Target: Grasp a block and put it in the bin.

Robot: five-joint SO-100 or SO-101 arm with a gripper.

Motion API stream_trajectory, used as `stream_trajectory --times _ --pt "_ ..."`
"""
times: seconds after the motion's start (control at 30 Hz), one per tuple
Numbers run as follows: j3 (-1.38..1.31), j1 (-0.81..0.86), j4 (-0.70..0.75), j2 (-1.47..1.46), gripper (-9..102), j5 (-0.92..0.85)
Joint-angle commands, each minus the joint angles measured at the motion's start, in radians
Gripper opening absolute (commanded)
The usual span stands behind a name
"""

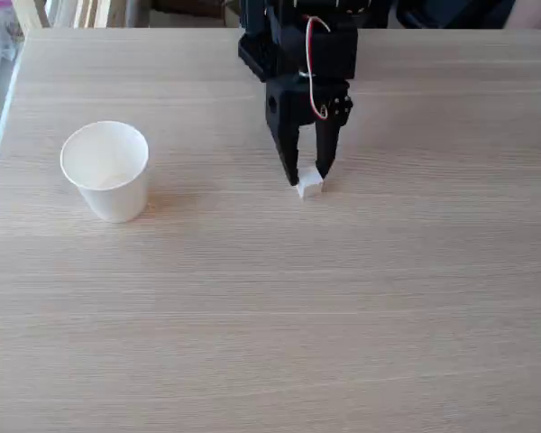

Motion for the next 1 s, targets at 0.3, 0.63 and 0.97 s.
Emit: stream_trajectory --times 0.3,0.63,0.97 --pt "-0.015 0.014 -0.018 -0.011 0 -0.034" --pt "-0.127 0.055 -0.026 0.11 0 -0.094" --pt "-0.202 0.175 -0.06 0.236 0 -0.098"
